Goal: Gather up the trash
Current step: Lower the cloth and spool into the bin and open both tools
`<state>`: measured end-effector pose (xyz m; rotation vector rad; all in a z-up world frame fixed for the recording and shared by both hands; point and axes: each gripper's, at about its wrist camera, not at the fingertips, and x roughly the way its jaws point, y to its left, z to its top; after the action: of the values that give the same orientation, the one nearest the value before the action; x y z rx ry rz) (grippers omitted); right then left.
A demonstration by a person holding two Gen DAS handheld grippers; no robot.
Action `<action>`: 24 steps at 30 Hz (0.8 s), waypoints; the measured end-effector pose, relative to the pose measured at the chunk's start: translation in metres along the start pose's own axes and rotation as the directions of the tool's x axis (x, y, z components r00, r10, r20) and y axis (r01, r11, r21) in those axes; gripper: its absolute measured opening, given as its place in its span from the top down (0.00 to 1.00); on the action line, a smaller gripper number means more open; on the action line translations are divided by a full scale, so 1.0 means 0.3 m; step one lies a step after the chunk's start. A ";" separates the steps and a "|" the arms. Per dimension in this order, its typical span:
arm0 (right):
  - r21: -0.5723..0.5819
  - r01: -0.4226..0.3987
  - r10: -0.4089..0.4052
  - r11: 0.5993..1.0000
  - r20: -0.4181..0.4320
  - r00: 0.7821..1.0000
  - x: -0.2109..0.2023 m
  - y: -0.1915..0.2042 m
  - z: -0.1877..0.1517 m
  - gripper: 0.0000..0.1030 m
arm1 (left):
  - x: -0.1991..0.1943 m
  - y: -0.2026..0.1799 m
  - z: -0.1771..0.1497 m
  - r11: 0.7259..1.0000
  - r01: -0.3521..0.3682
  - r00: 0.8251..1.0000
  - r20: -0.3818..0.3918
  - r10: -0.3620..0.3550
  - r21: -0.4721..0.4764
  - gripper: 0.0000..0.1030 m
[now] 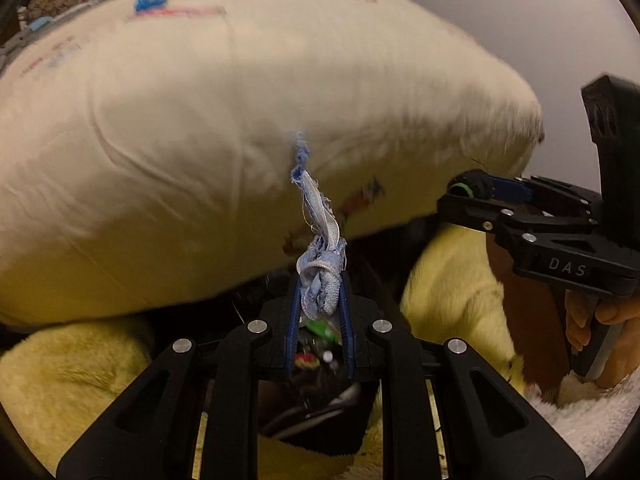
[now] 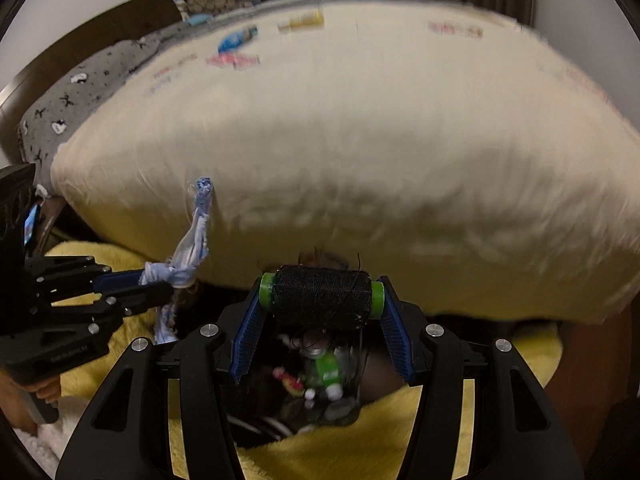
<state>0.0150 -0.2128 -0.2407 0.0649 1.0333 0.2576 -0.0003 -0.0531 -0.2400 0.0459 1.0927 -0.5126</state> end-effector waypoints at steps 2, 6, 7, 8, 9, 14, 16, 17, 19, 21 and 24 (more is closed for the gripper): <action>0.004 0.014 -0.014 1.000 -0.040 0.999 0.044 0.000 -0.023 0.46 | 0.058 -0.004 -0.024 1.000 0.000 0.999 -0.052 0.000 0.003 0.84; 0.027 0.031 -0.027 0.999 -0.131 0.991 0.142 -0.017 -0.068 0.46 | 0.157 0.001 -0.067 1.000 -0.013 0.990 -0.138 0.013 0.000 0.84; 0.037 0.030 -0.024 0.999 -0.153 0.988 0.165 -0.022 -0.081 0.46 | 0.179 0.006 -0.078 1.000 -0.014 0.987 -0.158 0.013 -0.006 0.84; 0.044 0.027 -0.020 0.999 -0.167 0.986 0.179 -0.024 -0.088 0.46 | 0.200 0.008 -0.081 1.000 -0.012 0.984 -0.177 0.010 -0.013 0.84; 0.051 0.021 -0.011 0.998 -0.181 0.983 0.193 -0.025 -0.096 0.46 | 0.219 0.012 -0.090 1.000 -0.010 0.981 -0.195 0.006 -0.019 0.84; 0.060 0.000 0.013 0.998 -0.213 0.977 0.228 -0.004 -0.116 0.46 | 0.262 0.009 -0.103 1.000 0.002 0.973 -0.229 -0.007 -0.024 0.84; 0.060 -0.004 0.017 0.998 -0.215 0.976 0.232 -0.005 -0.118 0.46 | 0.261 0.018 -0.103 1.000 0.001 0.974 -0.228 -0.008 -0.028 0.84; 0.061 -0.005 0.018 0.998 -0.215 0.977 0.234 -0.004 -0.118 0.46 | 0.264 0.015 -0.101 1.000 0.000 0.974 -0.228 -0.007 -0.030 0.84; 0.064 -0.005 0.019 0.998 -0.213 0.977 0.236 -0.009 -0.113 0.45 | 0.263 0.017 -0.102 0.999 0.000 0.974 -0.228 -0.007 -0.033 0.82; 0.070 -0.002 0.016 0.998 -0.208 0.978 0.236 -0.019 -0.104 0.45 | 0.265 0.019 -0.097 0.999 -0.003 0.974 -0.228 -0.005 -0.036 0.81; 0.076 0.000 0.015 0.997 -0.202 0.979 0.228 -0.026 -0.097 0.40 | 0.262 0.031 -0.092 0.999 -0.015 0.974 -0.228 0.005 -0.046 0.76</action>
<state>0.0248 -0.2059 -0.3146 0.1134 1.2461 0.2352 0.0085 -0.0667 -0.3223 0.0701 1.3283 -0.4801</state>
